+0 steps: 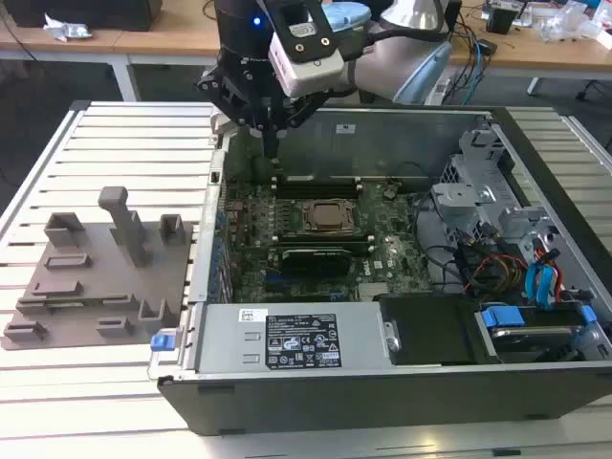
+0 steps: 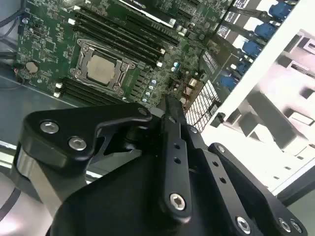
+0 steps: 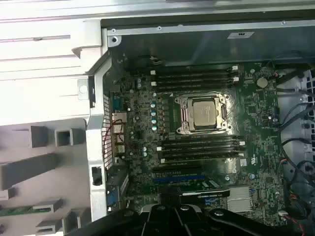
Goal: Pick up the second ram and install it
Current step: 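Reach for the second ram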
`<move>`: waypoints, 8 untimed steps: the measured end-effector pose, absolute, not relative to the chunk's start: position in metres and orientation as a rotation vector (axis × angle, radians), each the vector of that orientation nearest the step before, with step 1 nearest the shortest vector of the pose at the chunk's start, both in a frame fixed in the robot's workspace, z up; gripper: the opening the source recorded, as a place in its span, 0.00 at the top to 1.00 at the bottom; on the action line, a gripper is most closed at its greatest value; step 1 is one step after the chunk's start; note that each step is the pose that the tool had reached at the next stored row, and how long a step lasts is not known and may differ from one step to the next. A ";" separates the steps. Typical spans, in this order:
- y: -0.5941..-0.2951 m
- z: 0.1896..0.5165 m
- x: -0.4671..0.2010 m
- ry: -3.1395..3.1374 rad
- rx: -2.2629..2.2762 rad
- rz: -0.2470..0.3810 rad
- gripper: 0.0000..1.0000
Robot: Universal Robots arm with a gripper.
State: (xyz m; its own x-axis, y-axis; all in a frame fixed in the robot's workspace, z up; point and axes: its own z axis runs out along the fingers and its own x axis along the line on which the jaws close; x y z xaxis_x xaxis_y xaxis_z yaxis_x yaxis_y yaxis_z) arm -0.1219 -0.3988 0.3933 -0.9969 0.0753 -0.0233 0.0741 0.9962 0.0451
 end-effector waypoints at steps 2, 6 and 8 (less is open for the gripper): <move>-0.399 0.393 -0.153 3.112 0.116 0.069 0.90; -0.399 0.393 -0.178 3.111 0.116 0.069 0.90; -0.399 0.393 -0.191 3.111 0.116 0.069 0.90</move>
State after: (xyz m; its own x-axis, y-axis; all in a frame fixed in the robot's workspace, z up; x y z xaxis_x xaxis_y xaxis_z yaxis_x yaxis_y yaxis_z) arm -0.1908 -0.3989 0.3932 -0.9968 0.0752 -0.0260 0.0740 0.9962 0.0453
